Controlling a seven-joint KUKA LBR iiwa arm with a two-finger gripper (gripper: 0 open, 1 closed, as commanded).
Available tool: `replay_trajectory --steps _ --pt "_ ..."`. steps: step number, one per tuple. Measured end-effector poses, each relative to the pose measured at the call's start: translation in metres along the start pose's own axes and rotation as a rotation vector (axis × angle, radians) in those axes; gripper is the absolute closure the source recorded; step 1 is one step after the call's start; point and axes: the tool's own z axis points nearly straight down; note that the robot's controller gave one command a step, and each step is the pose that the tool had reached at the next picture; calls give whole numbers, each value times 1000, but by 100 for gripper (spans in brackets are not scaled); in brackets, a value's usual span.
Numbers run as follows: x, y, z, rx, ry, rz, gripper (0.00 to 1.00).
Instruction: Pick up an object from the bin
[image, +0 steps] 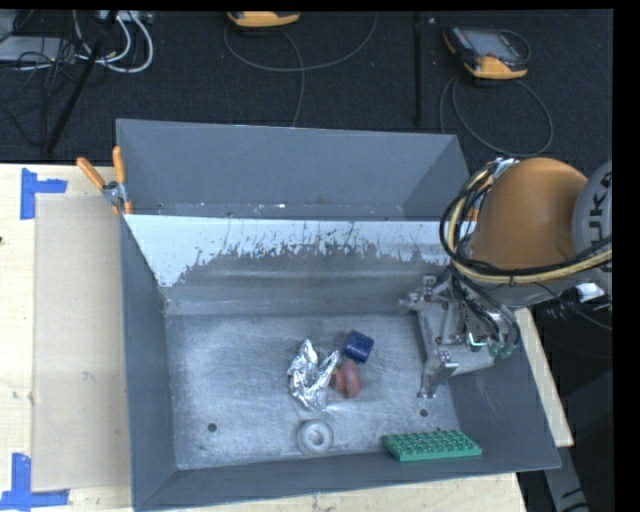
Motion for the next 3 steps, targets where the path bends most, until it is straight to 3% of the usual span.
replay_trajectory --steps 1,2,3 --pt "-4 60 109 1 -15 -67 0" --pt "-6 59 102 1 -21 -69 100" --pt "-12 65 -11 1 -17 -89 100"
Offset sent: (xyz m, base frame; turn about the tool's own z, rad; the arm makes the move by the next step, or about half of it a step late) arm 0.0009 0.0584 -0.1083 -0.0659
